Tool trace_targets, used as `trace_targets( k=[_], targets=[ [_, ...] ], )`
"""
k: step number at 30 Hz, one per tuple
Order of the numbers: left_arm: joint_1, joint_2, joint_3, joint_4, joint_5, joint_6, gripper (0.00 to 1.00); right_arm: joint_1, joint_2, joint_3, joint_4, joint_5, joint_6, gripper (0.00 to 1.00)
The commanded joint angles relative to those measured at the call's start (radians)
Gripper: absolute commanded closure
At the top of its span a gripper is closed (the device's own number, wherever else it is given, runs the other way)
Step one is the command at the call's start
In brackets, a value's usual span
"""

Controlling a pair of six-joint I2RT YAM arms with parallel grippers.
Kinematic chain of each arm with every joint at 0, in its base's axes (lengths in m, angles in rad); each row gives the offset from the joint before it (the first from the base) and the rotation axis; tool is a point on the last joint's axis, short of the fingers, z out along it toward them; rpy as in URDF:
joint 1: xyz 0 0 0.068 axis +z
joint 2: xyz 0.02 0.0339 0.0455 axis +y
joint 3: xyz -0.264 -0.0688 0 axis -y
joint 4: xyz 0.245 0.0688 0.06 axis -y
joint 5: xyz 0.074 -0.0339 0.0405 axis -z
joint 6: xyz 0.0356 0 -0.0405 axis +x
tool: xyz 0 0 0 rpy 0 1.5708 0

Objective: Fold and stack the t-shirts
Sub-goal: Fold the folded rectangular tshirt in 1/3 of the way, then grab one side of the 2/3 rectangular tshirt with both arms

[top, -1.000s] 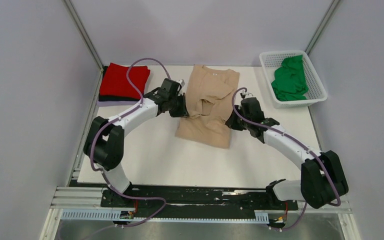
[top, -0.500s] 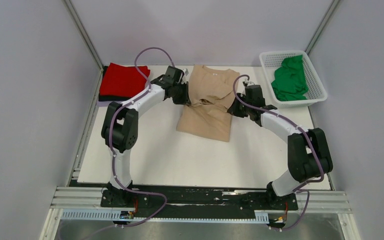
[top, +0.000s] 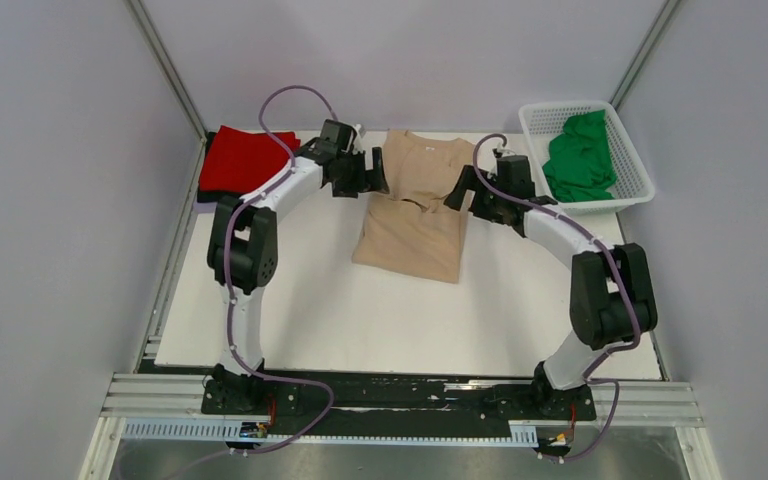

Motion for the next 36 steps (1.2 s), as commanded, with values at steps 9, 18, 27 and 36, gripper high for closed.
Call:
trace_targets(
  k=[9,18,27,36],
  targets=[
    [0.009,-0.421,-0.498,0.008,0.017,-0.018,0.00,0.039,-0.340,-0.353,-0.053,-0.163,0.104,0.00],
    [0.009,-0.442,-0.733,0.118,0.090,-0.065,0.12,0.065,-0.318,-0.477,0.023,-0.182,0.240,0.11],
    [0.005,-0.300,-0.684,0.159,0.141,-0.075,0.43,0.075,-0.211,-0.472,0.055,-0.146,0.258,0.43],
    [-0.021,-0.206,-0.640,0.155,0.126,-0.053,0.81,0.084,-0.117,-0.468,0.091,-0.106,0.270,0.65]
  ],
)
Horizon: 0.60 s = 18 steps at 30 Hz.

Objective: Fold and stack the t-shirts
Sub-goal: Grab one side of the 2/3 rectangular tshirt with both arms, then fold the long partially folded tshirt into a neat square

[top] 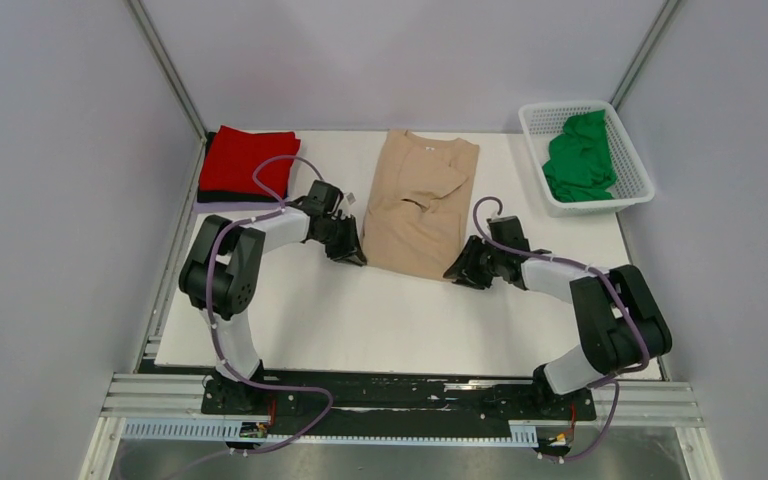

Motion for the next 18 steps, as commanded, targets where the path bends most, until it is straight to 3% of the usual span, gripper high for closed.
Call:
trace_targets(
  k=[1,2,5,8,13,18],
  targets=[
    [-0.015,0.073,0.033,0.005,-0.034,0.017,0.88,0.008,0.060,0.005,0.023,0.079,0.007,0.68],
    [-0.015,0.088,0.038,0.005,-0.043,0.013,0.98,0.009,0.069,0.006,0.028,0.091,0.007,0.72],
    [-0.015,0.096,0.042,0.005,-0.049,0.004,1.00,0.009,0.072,0.000,0.028,0.096,0.000,0.90],
    [-0.015,0.030,-0.017,0.007,-0.057,0.003,1.00,0.011,0.020,-0.029,0.015,0.025,-0.041,1.00],
    [-0.020,-0.195,-0.201,0.034,-0.043,-0.009,1.00,0.042,-0.152,-0.102,-0.095,-0.175,-0.104,1.00],
    [-0.059,-0.456,-0.323,-0.124,-0.073,-0.044,1.00,0.133,-0.381,-0.123,-0.271,-0.339,-0.103,1.00]
  ],
)
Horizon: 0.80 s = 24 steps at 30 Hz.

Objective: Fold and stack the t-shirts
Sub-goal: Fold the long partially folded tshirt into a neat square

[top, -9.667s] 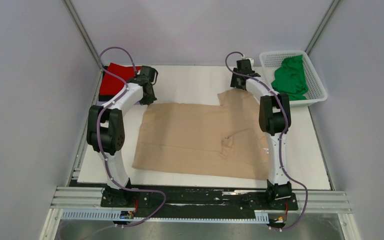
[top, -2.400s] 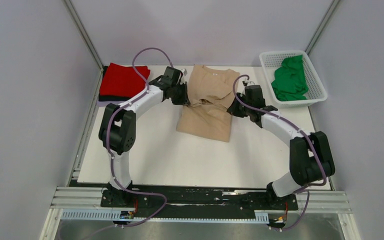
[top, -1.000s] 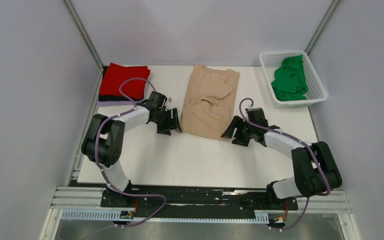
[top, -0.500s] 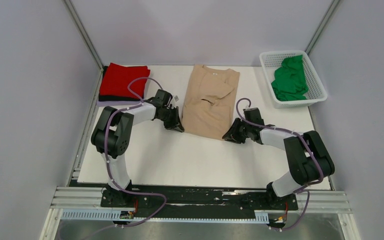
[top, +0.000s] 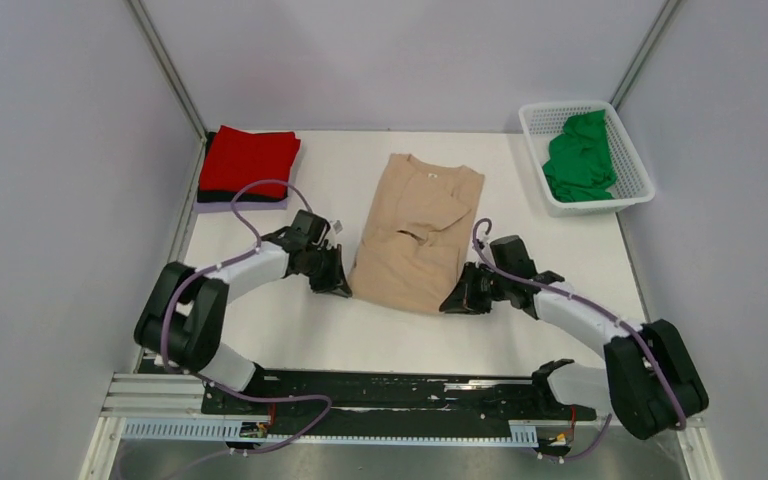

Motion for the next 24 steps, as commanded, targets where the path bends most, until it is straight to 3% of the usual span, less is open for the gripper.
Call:
trace_targets(
  k=[1,6,10,15,24],
  targets=[
    [-0.049,-0.277,-0.050,-0.182,-0.040,-0.029,1.00,0.078,-0.199,0.012,-0.200,-0.198,-0.032,1.00],
    [-0.083,-0.488,0.027,-0.295,-0.041,-0.050,1.00,0.086,-0.367,0.066,-0.244,-0.265,0.015,1.00],
    [-0.081,-0.530,0.088,-0.198,-0.051,-0.055,1.00,0.066,-0.389,0.134,-0.244,-0.160,0.029,1.00],
    [-0.042,-0.379,0.221,-0.055,-0.036,-0.032,1.00,-0.017,-0.348,0.218,-0.242,-0.034,0.017,1.00],
    [0.029,-0.019,0.570,-0.015,-0.022,0.040,1.00,-0.222,-0.215,0.346,-0.187,-0.031,-0.040,1.00]
  ],
)
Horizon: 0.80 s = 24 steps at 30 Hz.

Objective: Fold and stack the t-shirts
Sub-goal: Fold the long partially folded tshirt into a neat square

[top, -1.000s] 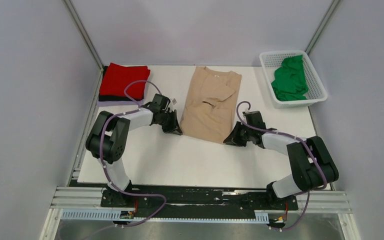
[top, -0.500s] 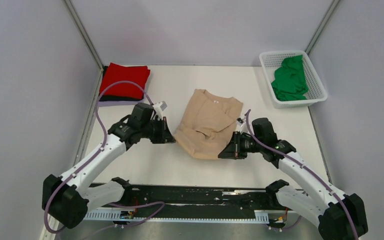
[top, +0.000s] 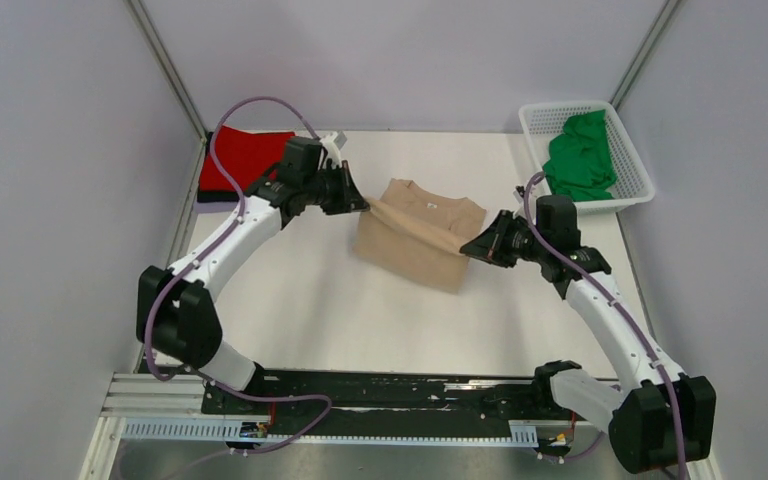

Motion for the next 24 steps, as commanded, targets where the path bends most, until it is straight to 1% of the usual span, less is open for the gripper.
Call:
trace_targets(
  k=[1,5,10,14,20,24],
  targets=[
    [0.023,0.119,0.168,0.079,0.013,0.052,1.00,-0.081,0.065,0.084,0.067,0.017,-0.033,1.00],
    [0.035,0.274,0.289,0.061,0.025,0.068,1.00,-0.152,0.165,0.117,0.120,-0.032,-0.033,1.00],
    [0.045,0.418,0.444,0.040,0.002,0.093,1.00,-0.220,0.288,0.154,0.205,-0.069,-0.042,1.00],
    [0.052,0.548,0.562,0.015,-0.012,0.102,1.00,-0.275,0.409,0.199,0.264,-0.129,-0.043,1.00],
    [0.057,0.735,0.733,-0.009,-0.032,0.110,1.00,-0.297,0.579,0.268,0.316,-0.119,-0.047,1.00],
    [0.057,0.854,0.834,-0.001,-0.040,0.118,1.00,-0.310,0.696,0.325,0.364,-0.084,-0.050,1.00]
  ],
)
